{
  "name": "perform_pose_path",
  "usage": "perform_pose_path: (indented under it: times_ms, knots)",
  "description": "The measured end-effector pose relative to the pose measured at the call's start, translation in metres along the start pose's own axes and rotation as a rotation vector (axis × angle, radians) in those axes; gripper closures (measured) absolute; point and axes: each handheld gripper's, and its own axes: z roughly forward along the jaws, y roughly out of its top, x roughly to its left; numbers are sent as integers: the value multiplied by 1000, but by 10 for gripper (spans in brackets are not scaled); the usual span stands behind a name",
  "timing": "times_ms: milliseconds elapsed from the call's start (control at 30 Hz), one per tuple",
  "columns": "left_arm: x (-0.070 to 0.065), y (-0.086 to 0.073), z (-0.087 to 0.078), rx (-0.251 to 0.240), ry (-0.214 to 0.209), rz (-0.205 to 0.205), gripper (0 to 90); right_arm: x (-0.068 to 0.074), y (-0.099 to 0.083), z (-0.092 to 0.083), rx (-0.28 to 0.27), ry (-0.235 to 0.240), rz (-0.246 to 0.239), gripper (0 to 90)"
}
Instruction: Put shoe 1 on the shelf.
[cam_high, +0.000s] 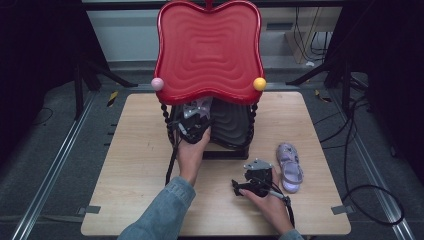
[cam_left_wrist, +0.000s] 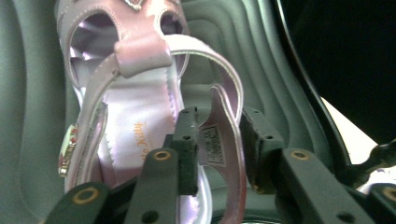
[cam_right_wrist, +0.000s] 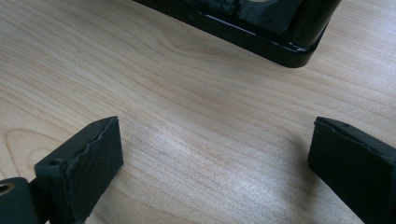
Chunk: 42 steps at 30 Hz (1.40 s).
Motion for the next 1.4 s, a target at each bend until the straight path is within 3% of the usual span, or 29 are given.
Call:
perform_pose_path:
  times_ms: [200,333,633,800,933,1033,1067,1167,1200,1233,1267,1300,1333,1400]
  knots:
    - [-3,2,-9,-8,-3,17,525,1,0,0,1,1,9,34]
    - [-4,4,-16,-2,-33,23,464,0,0,0,0,-4,4,34]
    - [-13,5,-36,-41,-46,63,351,0,0,0,-1,-3,2,34]
    - [-19,-4,-56,-58,-68,117,313,0,0,0,-1,-4,5,34]
    - [-19,-15,-68,-52,-82,128,274,0,0,0,0,-5,3,34]
    - [-15,-26,-80,-40,-94,138,240,0,-1,-1,-6,-6,3,65]
    - [-11,-34,-90,-36,-92,152,220,1,0,-4,-7,-3,2,164]
    - [-5,-45,-100,-27,-90,172,190,3,1,-10,-21,-2,4,187]
    - [6,-57,-109,-3,-77,188,148,6,5,-22,-64,4,13,237]
    - [6,-57,-109,-3,-77,188,141,8,7,-29,-78,-1,2,250]
    - [19,-68,-116,9,-43,200,127,9,10,-37,-87,-9,-9,274]
    - [19,-68,-116,9,-43,200,115,9,10,-37,-87,-9,-9,274]
    - [30,-77,-119,19,-34,184,115,9,12,-44,-92,-16,-11,296]
    - [49,-91,-123,46,3,176,78,3,19,-73,-104,-52,-9,351]
